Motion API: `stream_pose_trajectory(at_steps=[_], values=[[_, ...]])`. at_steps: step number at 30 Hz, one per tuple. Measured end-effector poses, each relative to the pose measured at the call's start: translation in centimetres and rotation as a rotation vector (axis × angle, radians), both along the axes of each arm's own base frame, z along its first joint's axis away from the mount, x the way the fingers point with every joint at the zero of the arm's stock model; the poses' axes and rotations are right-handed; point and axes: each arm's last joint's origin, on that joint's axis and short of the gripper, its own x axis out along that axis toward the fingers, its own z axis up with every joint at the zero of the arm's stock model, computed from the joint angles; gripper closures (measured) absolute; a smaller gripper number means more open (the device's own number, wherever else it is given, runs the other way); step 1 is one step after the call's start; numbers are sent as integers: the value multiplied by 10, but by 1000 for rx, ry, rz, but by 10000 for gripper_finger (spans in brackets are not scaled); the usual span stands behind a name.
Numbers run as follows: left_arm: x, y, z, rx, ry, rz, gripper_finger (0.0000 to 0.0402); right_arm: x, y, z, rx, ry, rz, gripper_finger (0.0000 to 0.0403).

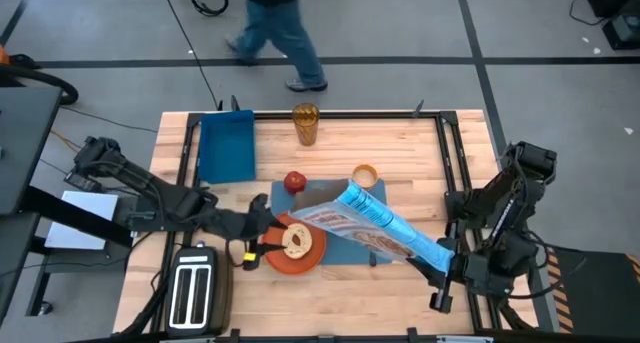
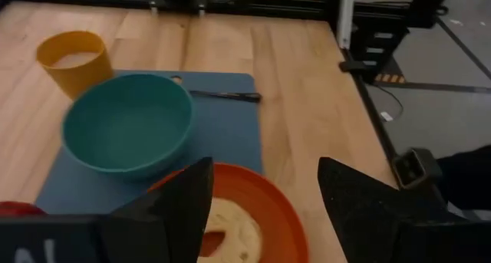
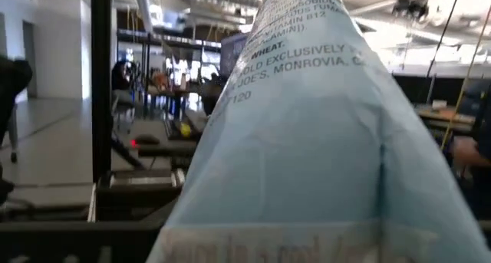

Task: Arrange a breakfast setting
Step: Pour the cereal into the green bowl

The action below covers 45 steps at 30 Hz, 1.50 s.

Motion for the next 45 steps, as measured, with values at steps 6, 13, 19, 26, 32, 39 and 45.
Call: stream_pose_trajectory(at_steps=[6,13,19,26,32,39,45], values=[[-8,-15,0,-18,-13,8,168,-12,-13,-37,76,37,15,252],[-15,-26,0,-74,-2,3,169,-41,-32,-54,137,149,-24,252],[-15,-26,0,-84,-13,52,169,-69,-50,-52,158,153,68,252],[-15,-23,1,-26,-47,125,169,-82,-77,-29,107,170,96,252],[-13,-20,2,24,-72,185,169,-78,-90,-31,51,184,53,252],[-13,-19,2,26,-72,190,169,-79,-96,-60,109,167,54,252],[-13,-19,1,28,-72,189,169,-75,-93,-66,122,162,34,252]])
